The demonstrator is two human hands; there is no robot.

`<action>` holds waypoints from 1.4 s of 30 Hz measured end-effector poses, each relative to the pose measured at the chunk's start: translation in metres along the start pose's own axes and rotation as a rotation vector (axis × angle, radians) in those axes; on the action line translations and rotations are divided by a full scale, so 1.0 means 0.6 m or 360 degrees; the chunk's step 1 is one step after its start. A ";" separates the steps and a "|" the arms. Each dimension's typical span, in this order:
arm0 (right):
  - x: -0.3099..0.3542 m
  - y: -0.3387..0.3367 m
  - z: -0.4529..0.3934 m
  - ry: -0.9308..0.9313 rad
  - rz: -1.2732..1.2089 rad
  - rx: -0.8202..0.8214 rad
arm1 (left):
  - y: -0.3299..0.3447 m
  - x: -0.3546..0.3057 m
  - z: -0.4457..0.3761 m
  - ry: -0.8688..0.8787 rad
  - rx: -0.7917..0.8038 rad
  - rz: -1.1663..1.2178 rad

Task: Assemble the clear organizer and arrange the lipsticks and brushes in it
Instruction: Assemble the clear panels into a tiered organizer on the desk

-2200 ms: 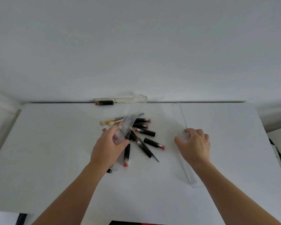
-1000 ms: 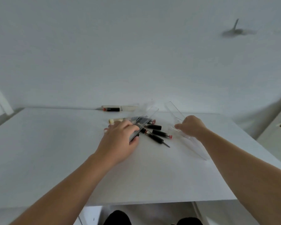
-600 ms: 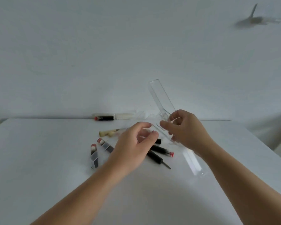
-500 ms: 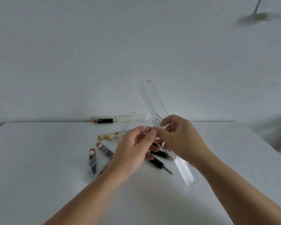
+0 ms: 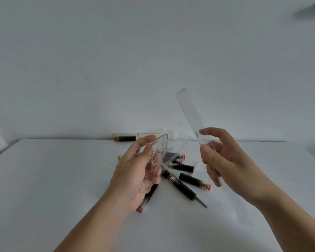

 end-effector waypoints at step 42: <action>-0.030 -0.017 0.000 -0.0431 0.1024 -0.0524 | 0.017 -0.057 0.016 0.0602 0.0447 -0.1125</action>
Point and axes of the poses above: each hand's wrist, its own z-axis away from the middle knuckle, its own y-axis out of the palm, x = y × z, the point moved 9 cm from there along -z, towards the middle knuckle, and after that the axes turned 15 degrees about y, right-handed, at the moved point
